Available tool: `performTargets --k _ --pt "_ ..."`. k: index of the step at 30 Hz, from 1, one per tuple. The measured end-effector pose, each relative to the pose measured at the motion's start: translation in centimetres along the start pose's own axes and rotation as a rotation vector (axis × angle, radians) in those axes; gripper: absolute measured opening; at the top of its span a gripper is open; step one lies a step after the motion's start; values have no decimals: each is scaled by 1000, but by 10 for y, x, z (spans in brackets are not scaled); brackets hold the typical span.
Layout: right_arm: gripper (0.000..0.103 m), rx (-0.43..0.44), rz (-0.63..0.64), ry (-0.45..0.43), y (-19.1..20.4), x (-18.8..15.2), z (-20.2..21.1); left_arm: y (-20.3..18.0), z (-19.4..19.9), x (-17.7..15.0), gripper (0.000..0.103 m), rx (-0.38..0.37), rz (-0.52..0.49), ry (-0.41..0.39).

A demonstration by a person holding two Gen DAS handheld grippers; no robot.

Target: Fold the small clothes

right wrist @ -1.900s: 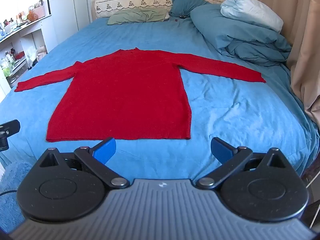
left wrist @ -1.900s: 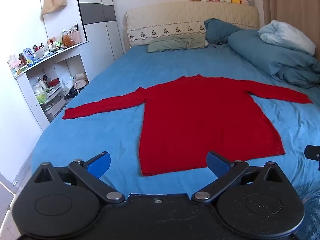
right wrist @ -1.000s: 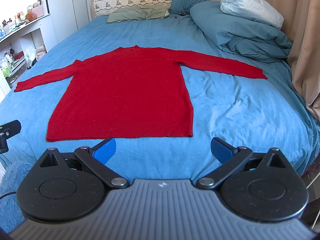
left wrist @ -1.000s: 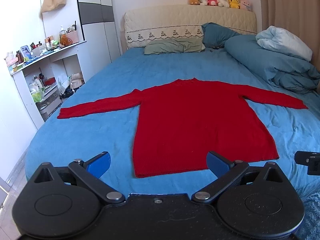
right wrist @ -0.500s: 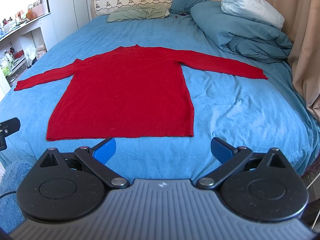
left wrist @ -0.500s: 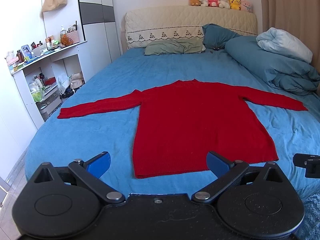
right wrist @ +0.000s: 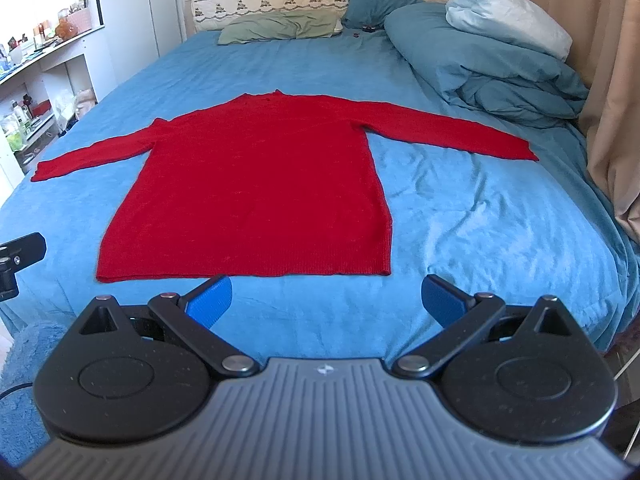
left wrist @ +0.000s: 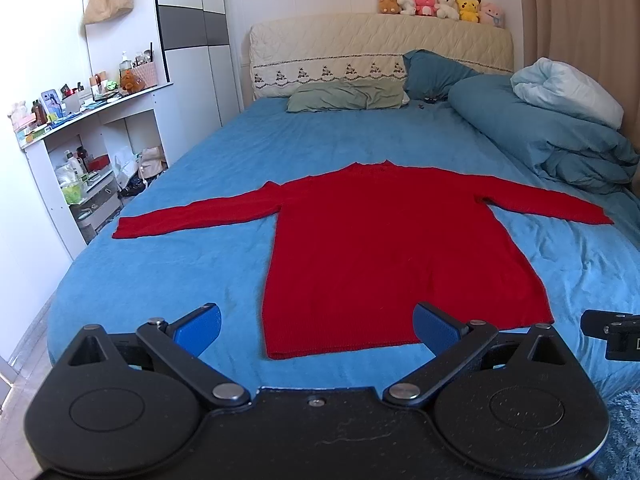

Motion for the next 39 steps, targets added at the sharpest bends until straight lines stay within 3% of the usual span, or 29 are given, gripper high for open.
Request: performTargets --k 39 --pt "103 6 7 -13 5 5 10 3 3 1 103 2 6 -7"
Point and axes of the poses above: each gripper's, at about its wrist camera, not at the fingertips, and z roughly against the way its jaws point, y to its left, x to its top, the point moved 2 cm from there along -z, roughly the way its jaws point, and after that the axes turned 3 degrees about -x, right-handed, at the moved point
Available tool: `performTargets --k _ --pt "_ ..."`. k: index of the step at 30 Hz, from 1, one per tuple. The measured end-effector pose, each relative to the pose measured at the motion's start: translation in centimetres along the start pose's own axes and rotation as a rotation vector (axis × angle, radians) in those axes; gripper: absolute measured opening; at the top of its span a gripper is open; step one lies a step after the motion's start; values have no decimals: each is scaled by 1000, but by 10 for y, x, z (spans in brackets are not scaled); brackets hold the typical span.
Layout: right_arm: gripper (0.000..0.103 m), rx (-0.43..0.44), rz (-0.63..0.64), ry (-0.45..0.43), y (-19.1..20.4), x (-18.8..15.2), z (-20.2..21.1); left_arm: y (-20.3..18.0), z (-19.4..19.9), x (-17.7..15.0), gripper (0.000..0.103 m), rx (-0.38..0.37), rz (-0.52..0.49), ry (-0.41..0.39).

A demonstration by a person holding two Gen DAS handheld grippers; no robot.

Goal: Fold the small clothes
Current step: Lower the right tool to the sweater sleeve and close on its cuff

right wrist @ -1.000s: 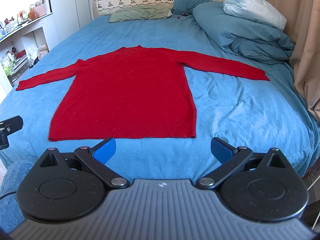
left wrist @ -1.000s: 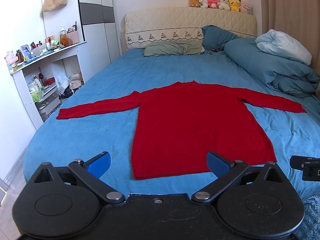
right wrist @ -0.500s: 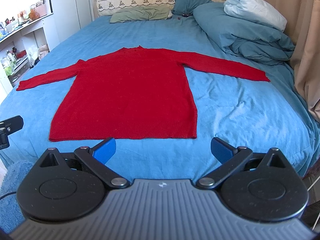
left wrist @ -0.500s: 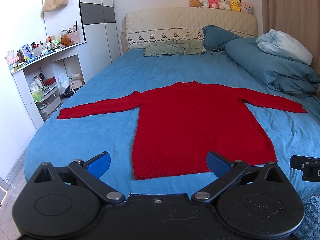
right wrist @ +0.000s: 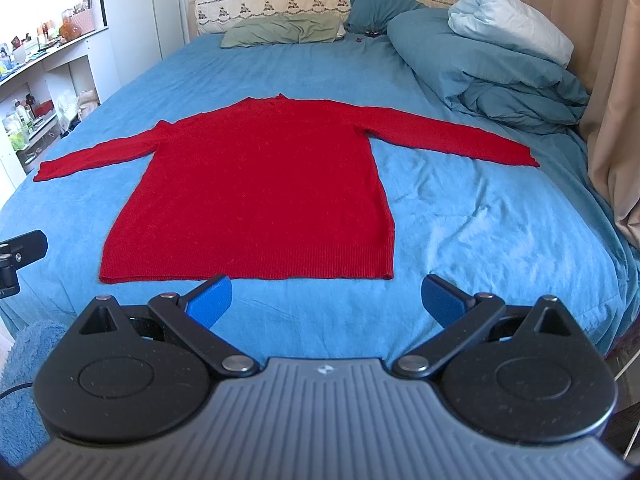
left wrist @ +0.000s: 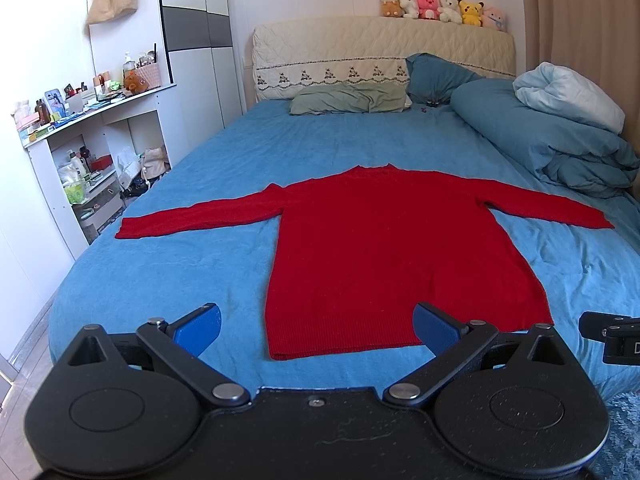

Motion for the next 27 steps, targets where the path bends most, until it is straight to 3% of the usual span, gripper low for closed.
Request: performTargets --k 8,16,22,27 --pt "103 2 -13 -15 -1 5 7 -2 3 9 103 -4 1 -6" --pt "103 -52 -105 -78 -41 51 -9 -21 -25 80 103 -50 -18 -82" --pt "103 -137 -188 -116 -91 103 -63 -52 -96 145 103 -111 -42 -100" --pt "103 -227 -271 -123 -143 139 -148 -90 -192 191 103 -160 -74 -92"
Point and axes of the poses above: each gripper's, at about its wrist camera, not at the fingertips, and z roughly against the way its jaws point, y to its left, x to its top, the point moved 2 cm from there along -z, roughly the way its jaws point, and after that the axes turned 3 degrees about -x, right-handed, at the moved point
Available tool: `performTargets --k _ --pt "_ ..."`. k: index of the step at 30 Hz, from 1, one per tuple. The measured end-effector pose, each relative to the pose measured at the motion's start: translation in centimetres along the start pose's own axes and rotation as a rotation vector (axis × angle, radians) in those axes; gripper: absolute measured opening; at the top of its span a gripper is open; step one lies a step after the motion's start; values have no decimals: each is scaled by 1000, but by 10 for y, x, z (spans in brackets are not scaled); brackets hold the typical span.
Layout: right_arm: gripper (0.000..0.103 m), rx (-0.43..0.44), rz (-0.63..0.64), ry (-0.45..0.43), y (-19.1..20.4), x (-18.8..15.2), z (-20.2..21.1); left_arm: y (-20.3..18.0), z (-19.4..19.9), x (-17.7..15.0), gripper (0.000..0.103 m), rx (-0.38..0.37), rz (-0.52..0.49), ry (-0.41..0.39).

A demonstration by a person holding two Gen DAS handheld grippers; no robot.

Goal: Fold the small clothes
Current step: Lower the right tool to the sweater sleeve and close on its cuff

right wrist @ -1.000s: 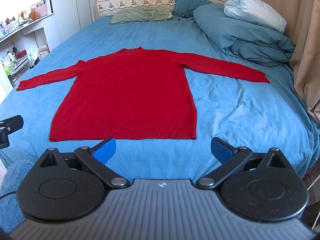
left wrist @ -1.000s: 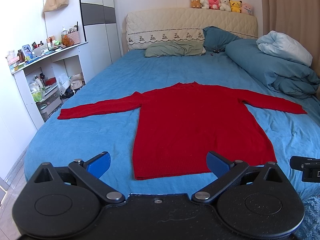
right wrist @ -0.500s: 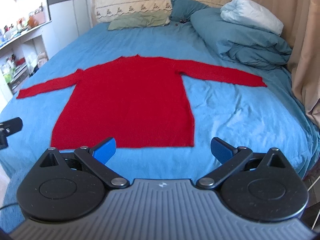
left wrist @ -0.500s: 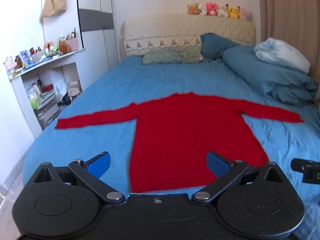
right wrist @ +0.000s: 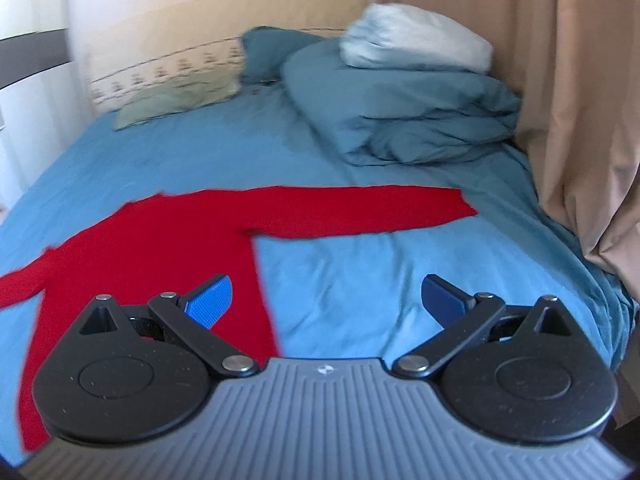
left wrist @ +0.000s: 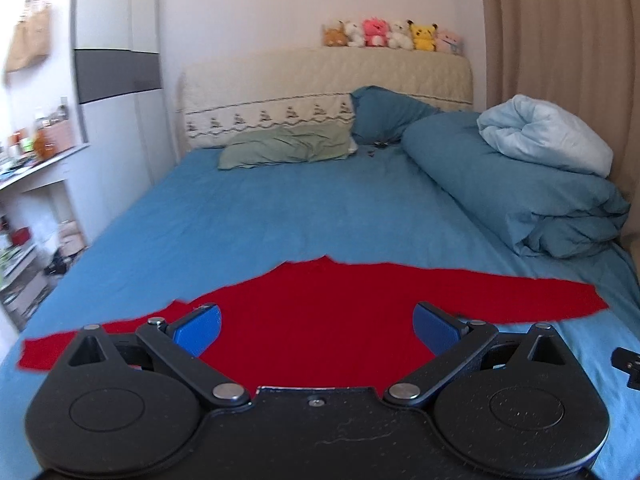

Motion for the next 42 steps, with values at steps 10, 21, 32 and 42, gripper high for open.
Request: performTargets --k 10,21,32,42 --pt "103 -157 -136 -57 -46 11 -205 -49 -213 25 103 -87 5 138" --pt "98 -261 -287 30 -107 14 -332 -97 -353 -9 103 -96 17 425" --pt "54 -318 -331 27 -119 25 -358 -112 -396 -31 103 -72 3 516" --pt "22 -259 -334 31 -91 74 -334 -80 -386 5 102 -121 41 495"
Point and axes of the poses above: each gripper's, at about its wrist camera, not at the fingertips, and z roughly against the way its jaws point, y to its left, x to its top, the point moved 2 cm from there along -z, roughly the way its jaws point, and after that the axes turned 3 degrees about -x, right-handed, at the moved point
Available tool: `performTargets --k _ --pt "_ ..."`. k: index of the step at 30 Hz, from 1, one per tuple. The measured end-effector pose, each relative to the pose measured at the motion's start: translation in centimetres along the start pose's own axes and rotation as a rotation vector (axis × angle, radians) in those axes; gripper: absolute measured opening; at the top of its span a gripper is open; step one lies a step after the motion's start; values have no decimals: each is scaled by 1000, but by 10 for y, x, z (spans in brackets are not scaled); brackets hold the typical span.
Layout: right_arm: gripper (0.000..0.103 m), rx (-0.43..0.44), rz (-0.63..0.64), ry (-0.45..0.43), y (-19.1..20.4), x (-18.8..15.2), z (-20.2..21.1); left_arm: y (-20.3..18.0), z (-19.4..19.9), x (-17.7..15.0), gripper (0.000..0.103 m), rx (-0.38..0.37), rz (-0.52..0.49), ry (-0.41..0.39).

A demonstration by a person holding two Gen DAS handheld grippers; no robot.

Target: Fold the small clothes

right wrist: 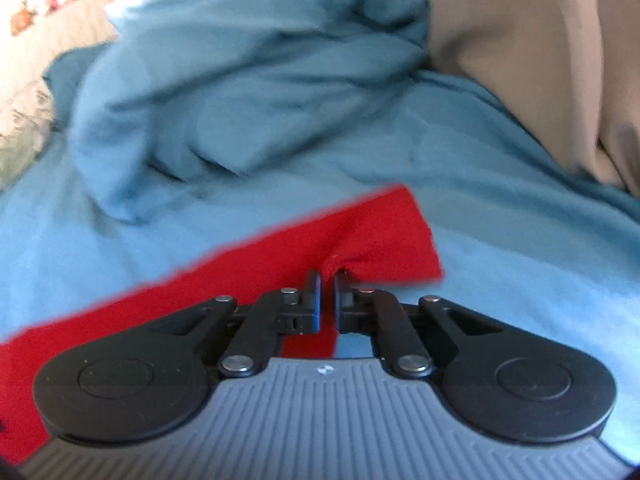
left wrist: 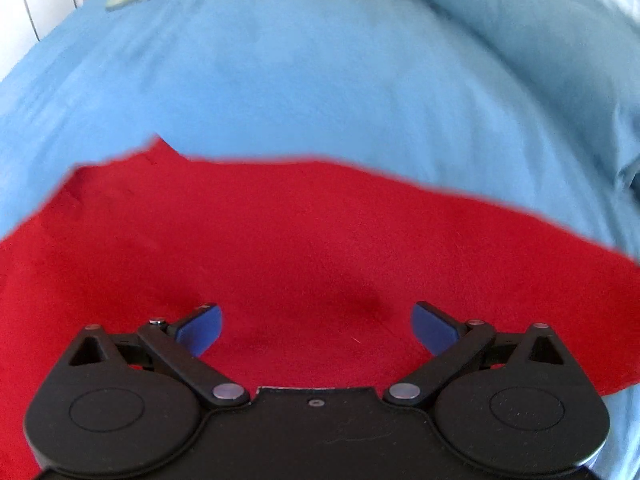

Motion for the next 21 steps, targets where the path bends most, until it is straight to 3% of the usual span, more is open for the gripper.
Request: performTargets --k 5,9,12,15,18,21 --pt "22 213 55 -77 83 28 66 60 55 13 103 14 21 -89" --pt "22 447 218 -130 185 17 123 125 91 11 103 -1 72 -124" --pt "22 606 418 -120 264 -31 154 173 107 0 103 52 118 -153" --pt "22 677 603 -34 327 -111 156 214 109 -20 103 106 166 -155" --pt "21 652 779 57 362 -194 141 245 100 -42 103 126 217 -118" --pt "24 627 857 60 367 -233 139 265 89 -61 103 114 252 -86"
Point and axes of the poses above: each gripper's, at about its wrist camera, not at the fingertips, and z roughly against the way its jaws point, y to its left, x to its top, the point moved 2 cm from there along -z, roughly the way its jaws point, and after that the axes turned 3 degrees about -x, right-handed, at the moved point
